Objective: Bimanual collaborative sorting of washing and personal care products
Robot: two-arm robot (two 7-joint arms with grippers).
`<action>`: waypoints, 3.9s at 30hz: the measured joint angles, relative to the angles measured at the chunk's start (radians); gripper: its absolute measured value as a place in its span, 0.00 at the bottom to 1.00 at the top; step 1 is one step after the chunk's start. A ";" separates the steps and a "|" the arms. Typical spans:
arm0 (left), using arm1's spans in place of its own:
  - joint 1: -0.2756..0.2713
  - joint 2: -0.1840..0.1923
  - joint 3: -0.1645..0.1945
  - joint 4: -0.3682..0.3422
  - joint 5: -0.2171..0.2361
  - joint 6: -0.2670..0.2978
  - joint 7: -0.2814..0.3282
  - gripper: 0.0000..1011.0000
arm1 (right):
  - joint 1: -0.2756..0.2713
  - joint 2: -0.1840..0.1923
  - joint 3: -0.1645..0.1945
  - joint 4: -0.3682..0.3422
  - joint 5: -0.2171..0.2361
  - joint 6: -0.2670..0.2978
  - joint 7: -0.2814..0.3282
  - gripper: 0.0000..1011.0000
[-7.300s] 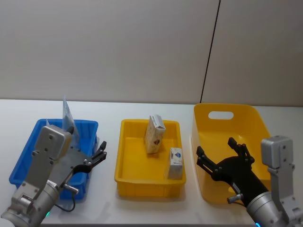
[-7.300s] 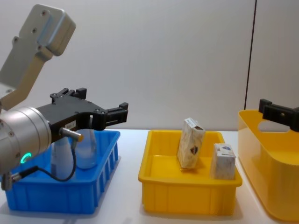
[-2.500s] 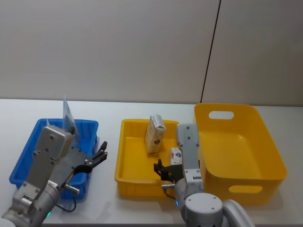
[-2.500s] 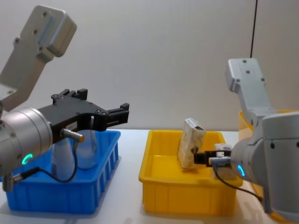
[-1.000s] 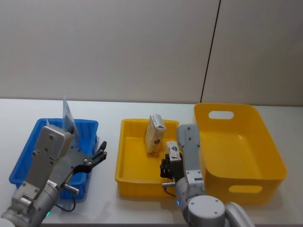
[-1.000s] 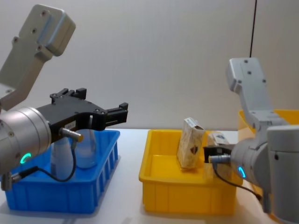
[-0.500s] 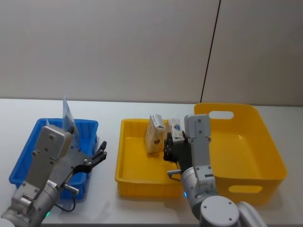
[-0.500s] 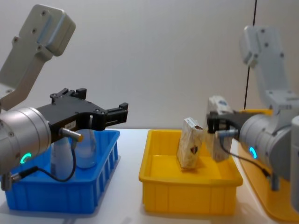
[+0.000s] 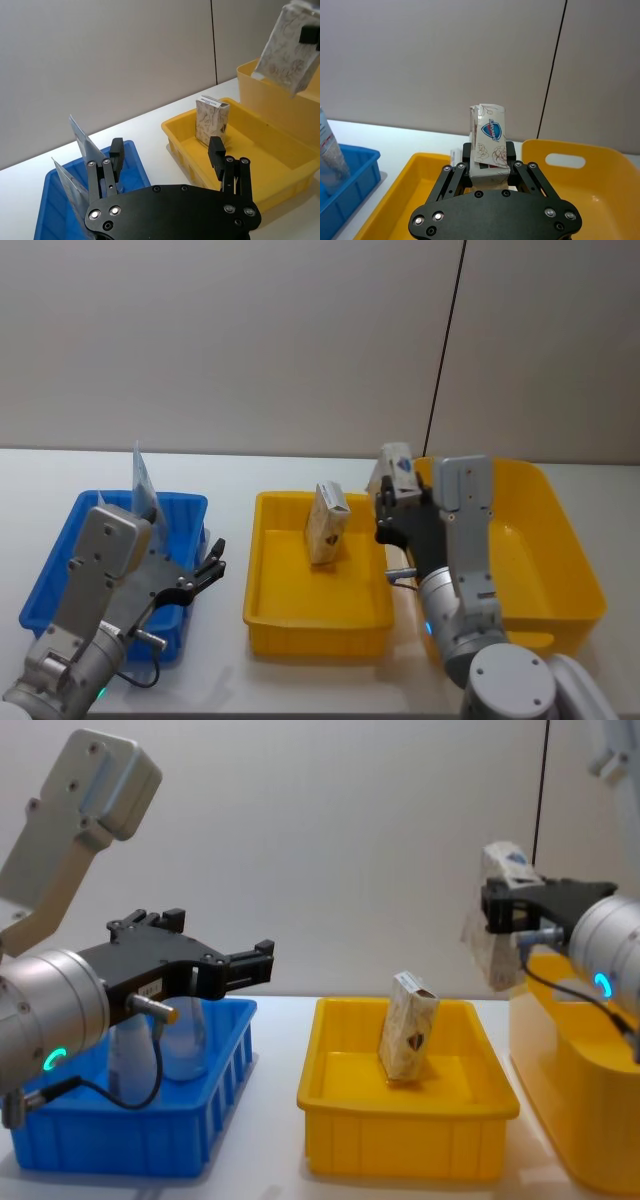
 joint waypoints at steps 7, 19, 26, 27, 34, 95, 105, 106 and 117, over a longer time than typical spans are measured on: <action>0.000 0.000 0.000 0.000 0.000 0.000 0.000 0.99 | -0.008 0.010 0.019 -0.041 -0.018 0.036 -0.006 0.32; 0.000 0.000 0.000 0.000 0.000 0.000 0.000 0.99 | -0.005 0.026 0.061 -0.051 -0.051 0.154 -0.031 0.32; 0.000 0.000 0.000 0.000 0.000 0.000 0.000 0.99 | 0.008 0.032 0.080 -0.026 -0.068 0.196 -0.043 0.32; 0.000 0.000 0.000 0.000 0.000 0.000 0.000 0.99 | 0.010 0.033 0.083 -0.023 -0.070 0.200 -0.044 0.32; 0.000 0.000 0.000 0.000 0.000 0.000 0.000 0.99 | 0.025 0.035 0.100 0.010 -0.084 0.235 -0.050 0.32; 0.024 0.001 -0.023 -0.031 0.050 0.034 0.065 0.99 | -0.015 0.068 0.114 -0.056 -0.077 0.170 0.094 0.99; 0.046 -0.011 -0.059 -0.055 0.066 0.127 0.129 0.99 | -0.019 0.070 0.112 -0.063 -0.075 0.163 0.103 0.99; 0.046 -0.016 -0.065 -0.055 0.066 0.141 0.135 0.99 | -0.019 0.070 0.112 -0.063 -0.075 0.162 0.104 0.99; 0.030 -0.056 -0.102 -0.026 0.037 0.208 0.153 0.99 | -0.021 0.071 0.111 -0.066 -0.074 0.160 0.108 0.99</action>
